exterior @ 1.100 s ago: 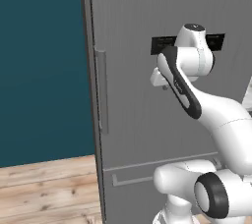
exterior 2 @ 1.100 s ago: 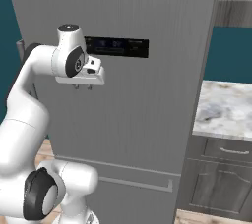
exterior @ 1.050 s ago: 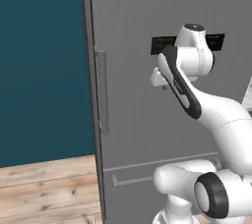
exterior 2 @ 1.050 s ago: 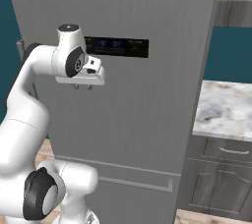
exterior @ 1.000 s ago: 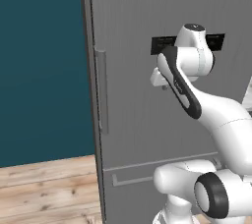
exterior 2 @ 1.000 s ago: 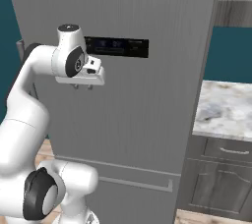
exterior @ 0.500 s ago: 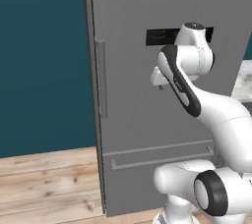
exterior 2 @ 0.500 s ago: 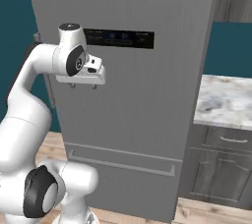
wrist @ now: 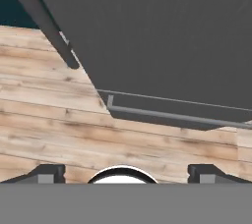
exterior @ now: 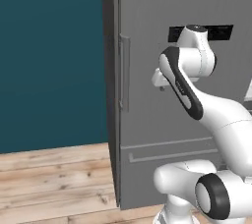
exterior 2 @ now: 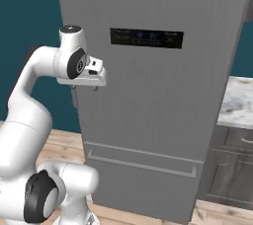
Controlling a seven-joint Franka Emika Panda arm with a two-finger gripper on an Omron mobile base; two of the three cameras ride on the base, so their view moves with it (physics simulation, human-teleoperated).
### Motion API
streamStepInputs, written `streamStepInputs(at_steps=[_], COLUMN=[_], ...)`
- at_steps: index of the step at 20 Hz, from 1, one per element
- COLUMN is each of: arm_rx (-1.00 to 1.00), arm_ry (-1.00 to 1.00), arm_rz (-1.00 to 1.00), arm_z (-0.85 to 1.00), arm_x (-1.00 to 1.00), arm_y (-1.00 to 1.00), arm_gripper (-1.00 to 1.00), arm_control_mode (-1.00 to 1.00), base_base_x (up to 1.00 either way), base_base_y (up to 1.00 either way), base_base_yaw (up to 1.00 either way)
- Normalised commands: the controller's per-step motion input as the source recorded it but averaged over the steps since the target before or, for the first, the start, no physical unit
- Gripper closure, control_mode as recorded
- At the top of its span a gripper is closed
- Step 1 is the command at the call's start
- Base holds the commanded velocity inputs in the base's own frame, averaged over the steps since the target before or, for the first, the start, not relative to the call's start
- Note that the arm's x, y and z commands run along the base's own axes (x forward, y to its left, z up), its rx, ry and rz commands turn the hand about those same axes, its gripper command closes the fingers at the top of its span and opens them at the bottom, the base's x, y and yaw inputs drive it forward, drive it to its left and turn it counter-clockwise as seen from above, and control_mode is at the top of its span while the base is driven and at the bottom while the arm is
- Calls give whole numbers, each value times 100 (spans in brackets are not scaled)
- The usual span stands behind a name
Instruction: Open the fridge, remove the apple, tomato, and steak, and place them on any counter.
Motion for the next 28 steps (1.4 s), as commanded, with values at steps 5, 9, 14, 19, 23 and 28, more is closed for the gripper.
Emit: streamStepInputs(at_steps=[5, 9, 14, 19, 23, 28], arm_rx=[0, 0, 0, 0, 0, 0], arm_ry=[0, 0, 0, 0, 0, -17], arm_rz=[0, 0, 0, 0, 0, 0], arm_z=[0, 0, 0, 0, 0, 0], arm_x=[0, 0, 0, 0, 0, 2], arm_y=[0, 0, 0, 0, 0, 0], arm_gripper=[-100, -100, -100, -100, -100, -100], arm_control_mode=[100, 100, 100, 100, 100, -100], base_base_x=[-31, -18, -40, -26, 0, 0], base_base_y=[59, 23, 36, 24, 0, 0], base_base_yaw=[6, 1, 0, 0, 0, 0])
